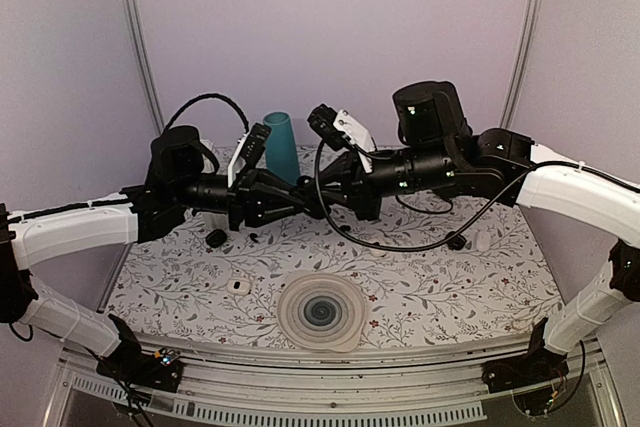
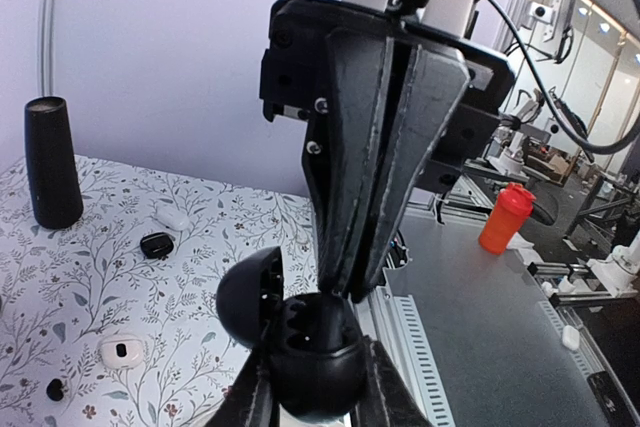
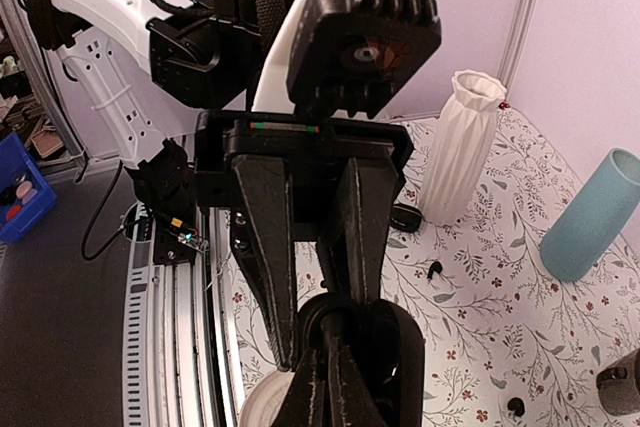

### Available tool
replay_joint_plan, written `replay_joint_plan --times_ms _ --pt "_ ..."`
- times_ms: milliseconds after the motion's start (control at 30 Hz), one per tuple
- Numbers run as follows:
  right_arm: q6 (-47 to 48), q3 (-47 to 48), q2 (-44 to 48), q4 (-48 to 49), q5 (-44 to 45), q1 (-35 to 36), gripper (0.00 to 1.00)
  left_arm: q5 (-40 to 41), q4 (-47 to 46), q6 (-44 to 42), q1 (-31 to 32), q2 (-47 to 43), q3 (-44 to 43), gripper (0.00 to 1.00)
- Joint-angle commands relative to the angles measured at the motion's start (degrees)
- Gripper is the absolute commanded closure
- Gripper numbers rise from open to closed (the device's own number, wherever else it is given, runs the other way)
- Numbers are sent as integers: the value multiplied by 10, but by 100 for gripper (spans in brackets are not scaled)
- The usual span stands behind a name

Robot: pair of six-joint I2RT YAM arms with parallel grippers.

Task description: Insert the wireless bluetooth earbuds into the charging case

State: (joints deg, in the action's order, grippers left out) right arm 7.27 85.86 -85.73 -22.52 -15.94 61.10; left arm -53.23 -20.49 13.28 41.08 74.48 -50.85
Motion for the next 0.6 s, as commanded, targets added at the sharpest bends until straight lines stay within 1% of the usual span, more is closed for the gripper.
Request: replay_joint_plan --times_ms 0,300,467,567 --pt "-1 9 -22 -17 -19 1 97 3 -14 -5 -4 -16 1 100" --pt "0 18 -36 -31 -35 0 97 8 -17 -6 -6 -17 2 100" --pt "-4 18 -23 -20 -13 -1 96 13 -17 -7 -9 -19 9 100" --pt "-11 18 -11 -11 -15 -9 95 19 -19 -6 -10 -20 15 100"
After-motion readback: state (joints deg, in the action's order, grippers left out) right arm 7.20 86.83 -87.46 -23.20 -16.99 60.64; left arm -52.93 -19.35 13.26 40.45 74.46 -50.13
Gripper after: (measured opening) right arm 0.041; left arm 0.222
